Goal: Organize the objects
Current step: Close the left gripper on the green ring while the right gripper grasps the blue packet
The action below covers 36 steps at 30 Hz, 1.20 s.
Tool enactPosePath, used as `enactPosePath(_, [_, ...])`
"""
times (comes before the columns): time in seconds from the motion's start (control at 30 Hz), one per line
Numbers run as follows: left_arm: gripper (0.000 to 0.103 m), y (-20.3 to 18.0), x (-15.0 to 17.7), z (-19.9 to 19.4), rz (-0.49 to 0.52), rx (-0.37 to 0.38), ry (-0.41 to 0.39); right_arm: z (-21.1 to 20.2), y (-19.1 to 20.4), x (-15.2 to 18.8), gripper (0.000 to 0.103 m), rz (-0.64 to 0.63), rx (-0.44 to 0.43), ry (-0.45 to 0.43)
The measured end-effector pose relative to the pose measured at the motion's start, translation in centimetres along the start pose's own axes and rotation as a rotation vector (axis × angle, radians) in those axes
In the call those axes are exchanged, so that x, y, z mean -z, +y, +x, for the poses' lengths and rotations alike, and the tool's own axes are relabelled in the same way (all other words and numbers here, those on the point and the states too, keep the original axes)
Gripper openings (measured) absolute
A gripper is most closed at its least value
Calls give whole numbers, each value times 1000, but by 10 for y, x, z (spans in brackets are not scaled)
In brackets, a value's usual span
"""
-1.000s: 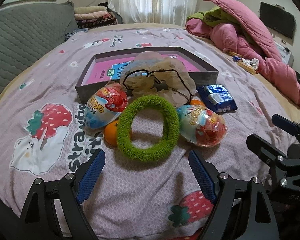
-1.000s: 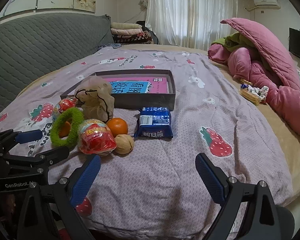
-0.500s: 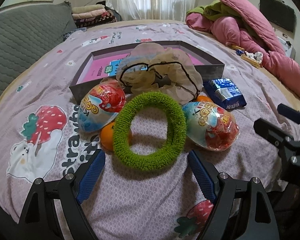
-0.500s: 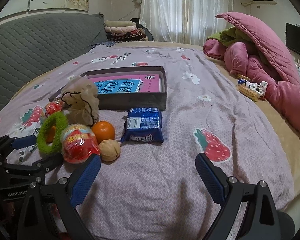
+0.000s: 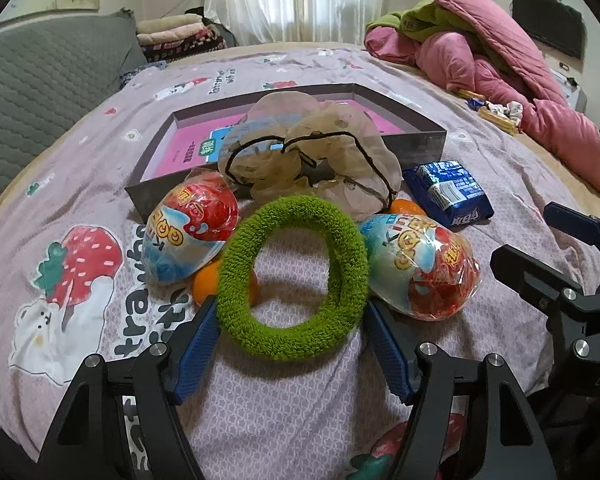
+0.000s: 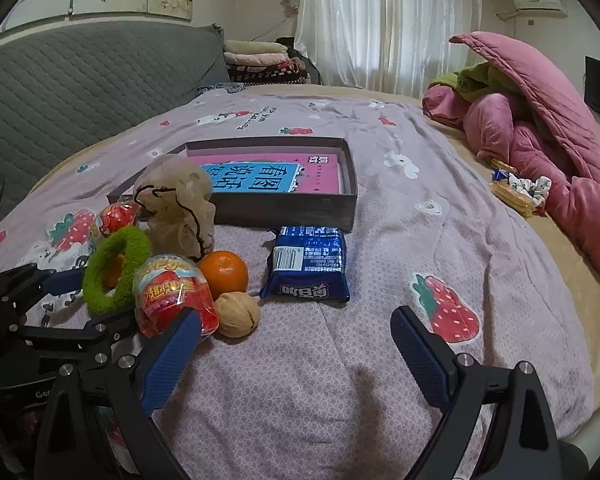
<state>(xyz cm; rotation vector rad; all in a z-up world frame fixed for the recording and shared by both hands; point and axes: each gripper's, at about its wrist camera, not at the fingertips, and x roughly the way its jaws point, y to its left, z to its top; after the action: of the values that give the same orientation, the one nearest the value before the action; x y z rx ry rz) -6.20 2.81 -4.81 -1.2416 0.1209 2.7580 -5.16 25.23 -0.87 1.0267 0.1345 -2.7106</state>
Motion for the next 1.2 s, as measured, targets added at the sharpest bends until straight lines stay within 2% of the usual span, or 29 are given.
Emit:
enactPosePath(0.23, [65, -6, -4, 2, 40, -43, -12, 6, -3, -3, 96, -1, 8, 5])
enactPosePath(0.53, [55, -11, -12, 5, 68, -72, -9, 30, -11, -28, 96, -10, 58, 18])
enactPosePath(0.8, [43, -6, -21, 8, 56, -40, -8, 46, -16, -32, 96, 4, 51, 34])
enactPosePath(1.0, [34, 1, -24, 9, 13, 47, 5, 51, -21, -31, 96, 22, 31, 46])
enactPosePath(1.2, [27, -6, -23, 15, 22, 85, 30, 60, -20, -32, 96, 31, 8, 77])
